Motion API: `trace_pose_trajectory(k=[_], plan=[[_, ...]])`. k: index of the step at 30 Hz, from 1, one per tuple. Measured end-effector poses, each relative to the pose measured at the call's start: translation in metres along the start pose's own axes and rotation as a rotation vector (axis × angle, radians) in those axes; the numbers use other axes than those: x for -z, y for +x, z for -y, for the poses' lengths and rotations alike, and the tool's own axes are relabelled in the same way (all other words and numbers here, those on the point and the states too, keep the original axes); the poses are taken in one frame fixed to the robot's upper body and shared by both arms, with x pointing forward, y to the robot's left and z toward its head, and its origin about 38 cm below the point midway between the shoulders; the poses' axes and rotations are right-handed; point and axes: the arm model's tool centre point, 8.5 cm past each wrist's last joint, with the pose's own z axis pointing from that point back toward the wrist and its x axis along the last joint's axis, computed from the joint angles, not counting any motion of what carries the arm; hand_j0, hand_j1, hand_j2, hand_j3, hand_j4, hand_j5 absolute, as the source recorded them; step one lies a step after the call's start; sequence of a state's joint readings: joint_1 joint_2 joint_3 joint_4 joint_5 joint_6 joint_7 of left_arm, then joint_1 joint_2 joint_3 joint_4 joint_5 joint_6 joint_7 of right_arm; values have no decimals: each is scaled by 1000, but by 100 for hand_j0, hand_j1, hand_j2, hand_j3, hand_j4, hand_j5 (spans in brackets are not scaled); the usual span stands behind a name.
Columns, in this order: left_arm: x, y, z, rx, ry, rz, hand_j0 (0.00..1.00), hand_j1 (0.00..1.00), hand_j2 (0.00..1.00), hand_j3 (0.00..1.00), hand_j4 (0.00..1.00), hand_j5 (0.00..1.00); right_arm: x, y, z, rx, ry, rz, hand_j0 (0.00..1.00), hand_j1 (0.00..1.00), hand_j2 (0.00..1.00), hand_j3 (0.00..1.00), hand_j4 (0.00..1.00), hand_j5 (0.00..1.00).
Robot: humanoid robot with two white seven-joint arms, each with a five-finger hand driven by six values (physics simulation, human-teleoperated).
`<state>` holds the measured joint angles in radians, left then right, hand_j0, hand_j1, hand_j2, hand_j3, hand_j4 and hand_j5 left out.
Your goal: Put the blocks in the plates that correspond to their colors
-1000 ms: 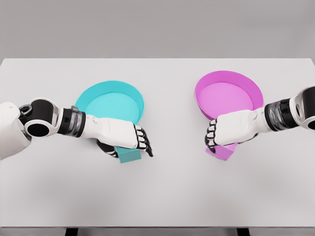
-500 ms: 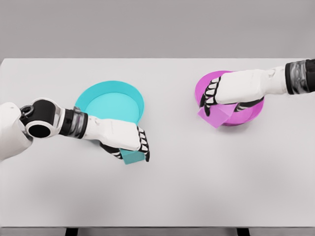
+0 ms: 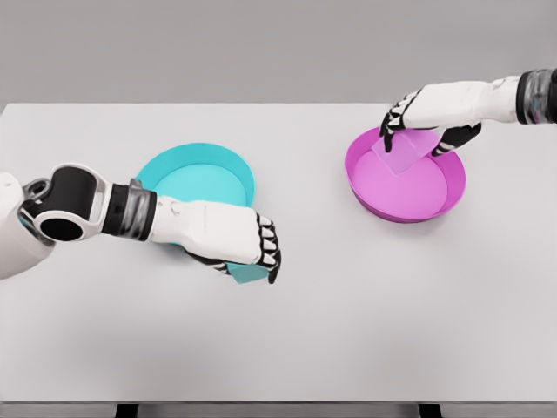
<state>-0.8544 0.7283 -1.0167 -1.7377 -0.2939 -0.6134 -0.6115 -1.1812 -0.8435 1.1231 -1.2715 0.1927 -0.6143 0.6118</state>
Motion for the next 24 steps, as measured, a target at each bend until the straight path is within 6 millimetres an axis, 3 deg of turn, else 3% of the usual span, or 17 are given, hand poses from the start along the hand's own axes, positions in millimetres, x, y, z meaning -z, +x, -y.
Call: trace_pose_trajectory(k=[6,7,8,17,21,24], plan=[[-10,-1,-15,32,38,-23,61,61,61,61,61,61,13,-3,-15,-28,76,-22,60,60,60,60,60,60],[-12,-2,-18,36,45,-29,61,61,61,61,61,61,14,-3,-17,-31,84,-24,68,68,68,68,68,68],[-15,-3,-20,39,54,-37,61,61,61,61,61,61,14,-4,-17,-35,87,-26,100,100,100,100,100,100],[-54,-26,-46,66,139,-158,61,61,61,61,61,61,9,-7,-11,-40,81,-40,100,100,100,100,100,100],[-66,-45,-34,9,142,-218,61,61,61,61,61,61,-3,-8,13,-22,7,-28,100,100,100,100,100,100],[-78,-63,-22,-49,145,-274,61,61,61,61,61,61,-29,-18,14,25,-48,-61,100,100,100,100,100,100]])
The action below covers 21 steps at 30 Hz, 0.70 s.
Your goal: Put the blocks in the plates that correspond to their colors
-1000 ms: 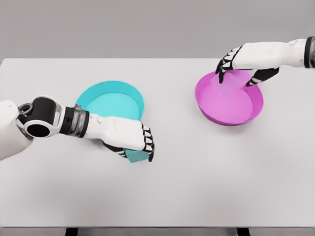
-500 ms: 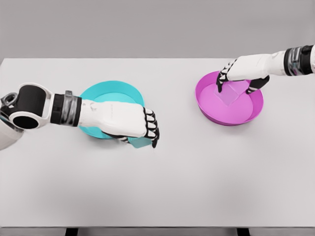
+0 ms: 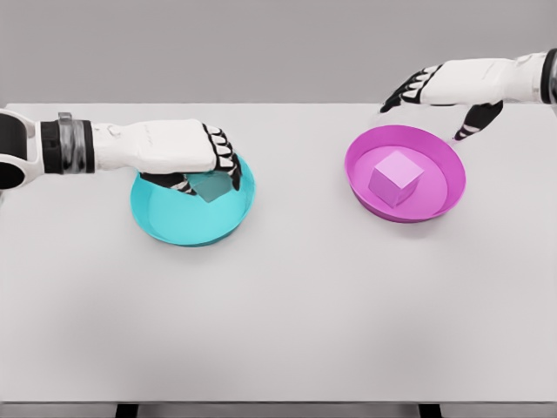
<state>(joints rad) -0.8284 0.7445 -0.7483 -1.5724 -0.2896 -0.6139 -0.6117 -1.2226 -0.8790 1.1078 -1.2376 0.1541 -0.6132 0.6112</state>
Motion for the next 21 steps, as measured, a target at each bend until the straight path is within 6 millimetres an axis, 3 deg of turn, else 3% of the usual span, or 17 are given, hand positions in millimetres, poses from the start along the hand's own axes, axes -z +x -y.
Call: trace_pose_trajectory(k=[3,6,8,12,15,18,21], plan=[[-7,-20,13,-54,-12,-57,62,62,62,62,62,62,-28,-15,-16,44,0,-57,100,100,100,100,100,100],[-11,-29,26,-95,-25,-84,62,62,62,62,62,62,-37,-20,-43,87,36,-79,100,100,100,100,100,100],[-9,-29,43,-132,-42,-86,62,62,62,62,62,62,-48,-25,-45,92,38,-103,100,100,100,100,100,100],[-9,-33,50,-152,-51,-97,64,64,64,64,64,64,-62,-37,-54,122,45,-150,100,100,100,100,100,100],[-9,-34,52,-157,-53,-100,83,83,83,83,83,83,-65,-43,-68,153,66,-169,100,100,100,100,100,100],[-7,-34,51,-158,-50,-96,99,99,99,99,99,99,-66,-45,-71,160,69,-176,100,100,100,100,100,100],[-6,-33,50,-157,-47,-94,100,100,100,100,100,100,-65,-45,-75,167,74,-176,100,100,100,100,100,100]])
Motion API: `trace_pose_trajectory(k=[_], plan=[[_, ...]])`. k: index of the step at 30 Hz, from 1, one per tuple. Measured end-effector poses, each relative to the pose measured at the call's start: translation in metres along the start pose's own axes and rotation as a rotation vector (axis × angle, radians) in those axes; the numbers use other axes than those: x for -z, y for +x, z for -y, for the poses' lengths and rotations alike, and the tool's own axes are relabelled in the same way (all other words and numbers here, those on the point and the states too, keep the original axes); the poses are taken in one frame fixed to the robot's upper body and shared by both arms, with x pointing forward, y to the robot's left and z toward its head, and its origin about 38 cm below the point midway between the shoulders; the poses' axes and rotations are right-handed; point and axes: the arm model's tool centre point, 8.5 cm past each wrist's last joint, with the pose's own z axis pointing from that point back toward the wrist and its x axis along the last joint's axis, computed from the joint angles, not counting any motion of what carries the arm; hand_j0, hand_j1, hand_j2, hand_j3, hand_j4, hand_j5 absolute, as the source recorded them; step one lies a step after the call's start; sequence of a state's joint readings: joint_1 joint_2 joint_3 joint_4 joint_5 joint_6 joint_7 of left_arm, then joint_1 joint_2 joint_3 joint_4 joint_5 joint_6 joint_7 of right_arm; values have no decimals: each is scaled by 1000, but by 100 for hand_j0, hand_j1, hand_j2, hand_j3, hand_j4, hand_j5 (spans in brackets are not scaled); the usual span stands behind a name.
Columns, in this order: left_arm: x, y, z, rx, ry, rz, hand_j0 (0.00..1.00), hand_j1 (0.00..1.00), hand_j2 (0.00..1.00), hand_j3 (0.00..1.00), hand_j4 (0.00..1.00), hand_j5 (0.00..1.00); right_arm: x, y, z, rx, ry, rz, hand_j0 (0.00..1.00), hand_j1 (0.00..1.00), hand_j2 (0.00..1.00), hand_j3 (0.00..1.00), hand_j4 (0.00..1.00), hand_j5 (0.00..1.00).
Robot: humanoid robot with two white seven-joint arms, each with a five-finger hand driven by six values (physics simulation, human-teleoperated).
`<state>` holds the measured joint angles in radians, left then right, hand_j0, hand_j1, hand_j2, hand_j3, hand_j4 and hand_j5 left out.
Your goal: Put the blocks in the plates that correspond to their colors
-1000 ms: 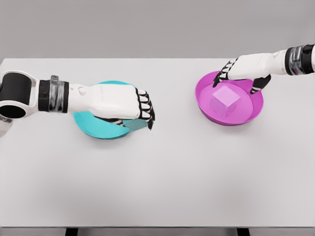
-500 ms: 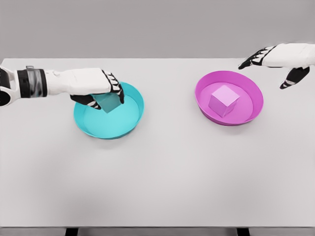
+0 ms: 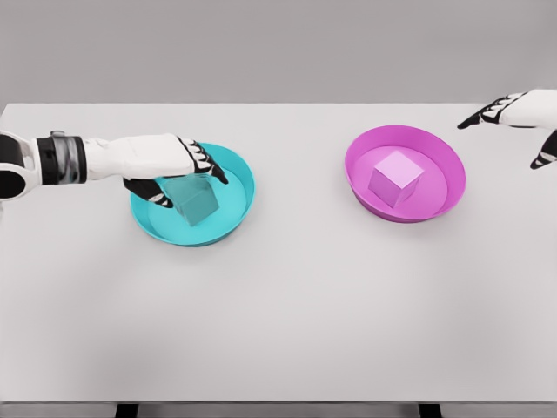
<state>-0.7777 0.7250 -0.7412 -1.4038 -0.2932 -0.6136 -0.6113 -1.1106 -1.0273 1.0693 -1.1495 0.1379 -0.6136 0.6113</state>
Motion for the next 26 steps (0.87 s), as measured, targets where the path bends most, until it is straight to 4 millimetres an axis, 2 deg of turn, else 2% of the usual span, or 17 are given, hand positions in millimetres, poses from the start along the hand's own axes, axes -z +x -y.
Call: trace_pose_trajectory(k=[6,7,9,12,14,16,21,23,26], plan=[[-4,2,-6,10,18,2,100,100,100,100,100,100,3,0,-8,11,15,3,100,100,100,100,100,100],[-8,3,1,-12,25,4,100,100,100,100,100,100,2,0,-7,9,13,3,100,100,100,100,100,100],[-23,5,5,-63,72,14,100,100,100,100,100,100,3,2,1,-1,0,7,100,100,100,100,100,100],[-58,3,-21,-102,184,20,100,100,100,100,100,100,8,6,3,-2,-8,22,100,100,100,100,100,100],[-76,2,-25,-152,234,33,100,100,100,100,100,100,10,7,4,-4,-10,28,100,100,100,100,100,100],[-83,4,-3,-235,233,43,100,100,100,100,100,100,11,8,6,-5,-13,30,100,100,100,100,100,100],[-98,5,32,-350,210,36,100,100,100,100,100,100,11,8,6,-6,-13,31,100,100,100,100,100,100],[-104,5,39,-375,206,31,100,100,100,100,100,100,11,9,7,-7,-15,32,100,100,100,100,100,100],[-109,4,37,-381,209,26,100,100,100,100,100,100,11,9,9,-10,-18,33,100,100,100,100,100,100]])
